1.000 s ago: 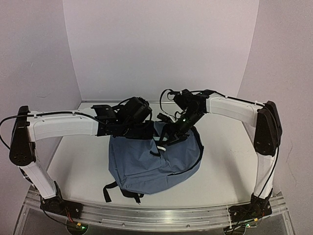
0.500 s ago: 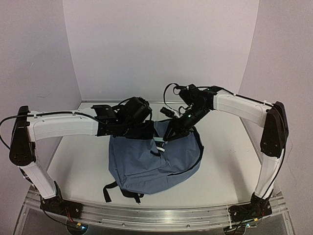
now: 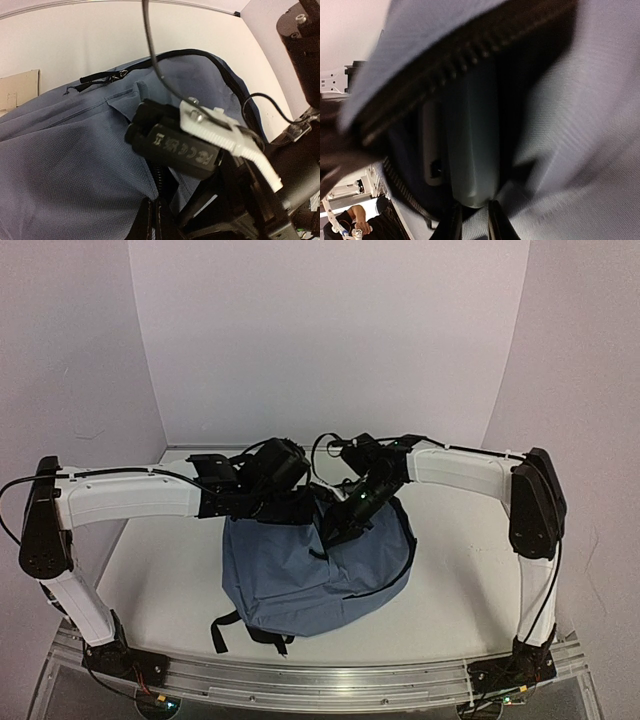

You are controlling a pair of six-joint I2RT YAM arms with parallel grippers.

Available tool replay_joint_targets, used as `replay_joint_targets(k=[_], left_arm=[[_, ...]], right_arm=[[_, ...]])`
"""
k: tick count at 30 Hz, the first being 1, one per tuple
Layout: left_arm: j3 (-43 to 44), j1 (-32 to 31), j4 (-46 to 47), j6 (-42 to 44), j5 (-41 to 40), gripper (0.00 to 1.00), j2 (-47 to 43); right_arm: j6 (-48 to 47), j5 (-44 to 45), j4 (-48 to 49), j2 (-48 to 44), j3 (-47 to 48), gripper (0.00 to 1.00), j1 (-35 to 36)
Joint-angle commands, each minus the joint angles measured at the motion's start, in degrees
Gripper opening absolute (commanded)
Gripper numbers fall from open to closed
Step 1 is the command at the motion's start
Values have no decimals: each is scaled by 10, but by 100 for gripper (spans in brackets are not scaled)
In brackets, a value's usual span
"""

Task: Pack the student bag
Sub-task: Place the stationery in the student bag, then move the student bag to the center of the board.

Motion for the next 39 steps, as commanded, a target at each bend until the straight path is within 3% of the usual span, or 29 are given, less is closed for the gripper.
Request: replay_joint_targets(k=[1,6,14,18,24,27,30,39], left_arm=[[4,1,53,-17,17,0,-29],[-28,19,71,-42,39,0,-50],[-56,38,82,-61,85,1,-55],[-48,51,50,-81,97,8,-36],[-10,65,19,-64,154,31,24],[-5,67,30,-44,156,53,10],[8,89,21,-26,144,67,-19],[54,218,-58,6,111,86,-18]], right_arm=[[39,-30,58,-5,8,14,19],[62,-33,128,-53,-46,17,18],[58,-7,136,-101,-85,36,-32],[52,6,134,-127,-108,39,-66],[44,47,132,-155,-124,48,-93],[39,77,131,-165,-137,55,-101],[33,107,130,-172,-154,57,-107],[17,193,113,-179,-200,59,-129]])
